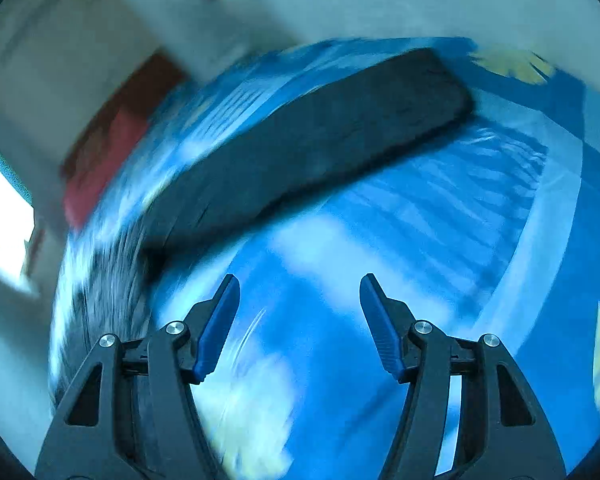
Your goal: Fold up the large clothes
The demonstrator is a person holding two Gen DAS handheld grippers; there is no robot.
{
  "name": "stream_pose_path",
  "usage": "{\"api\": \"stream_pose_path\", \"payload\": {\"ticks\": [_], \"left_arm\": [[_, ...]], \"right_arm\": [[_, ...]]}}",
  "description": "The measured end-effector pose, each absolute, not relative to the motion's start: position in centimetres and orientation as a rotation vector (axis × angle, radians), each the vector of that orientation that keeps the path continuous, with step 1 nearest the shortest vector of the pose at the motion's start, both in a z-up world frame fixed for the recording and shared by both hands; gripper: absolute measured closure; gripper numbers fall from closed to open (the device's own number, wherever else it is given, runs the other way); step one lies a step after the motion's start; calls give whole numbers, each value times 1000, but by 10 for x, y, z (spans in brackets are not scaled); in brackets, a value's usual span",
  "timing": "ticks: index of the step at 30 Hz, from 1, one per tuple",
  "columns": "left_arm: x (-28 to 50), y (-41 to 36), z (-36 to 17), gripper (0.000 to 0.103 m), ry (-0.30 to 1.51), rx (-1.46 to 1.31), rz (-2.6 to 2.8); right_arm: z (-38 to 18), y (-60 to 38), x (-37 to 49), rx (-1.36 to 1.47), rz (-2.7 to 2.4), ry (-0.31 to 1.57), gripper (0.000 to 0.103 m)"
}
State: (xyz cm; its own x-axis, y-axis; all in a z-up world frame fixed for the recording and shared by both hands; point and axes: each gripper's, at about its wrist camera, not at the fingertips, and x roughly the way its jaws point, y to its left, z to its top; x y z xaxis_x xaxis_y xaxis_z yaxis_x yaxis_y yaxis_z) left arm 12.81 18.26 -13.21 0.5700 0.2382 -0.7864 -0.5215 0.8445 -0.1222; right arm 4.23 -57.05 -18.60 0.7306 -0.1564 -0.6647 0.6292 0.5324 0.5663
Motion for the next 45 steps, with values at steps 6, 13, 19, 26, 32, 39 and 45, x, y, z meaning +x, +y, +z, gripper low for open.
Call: {"api": "stream_pose_path", "payload": {"ticks": [6,13,19,26,32,39,45], "left_arm": [[137,208,-160,5,938,-490,497],[143,195,-166,5,976,-407,548],[148,190,-172,5,1000,-353,576],[149,190,-174,5,996,-355,575],[148,186,-175,5,1002,-334,584],[151,185,-178,4,998,-317,595],[151,186,-179,4,993,-317,596]], "right_arm": [[-217,-648,38,1080,-507,444,41],[-221,-667,39,1073,-541,356,41],[-220,-669,54,1029,-610,400,93],[-168,-622,70,833,-558,366,96],[-124,-547,109,688,-421,389,96],[-97,-437,178,515,-262,464,96],[-98,-331,242,419,-122,553,96]]}}
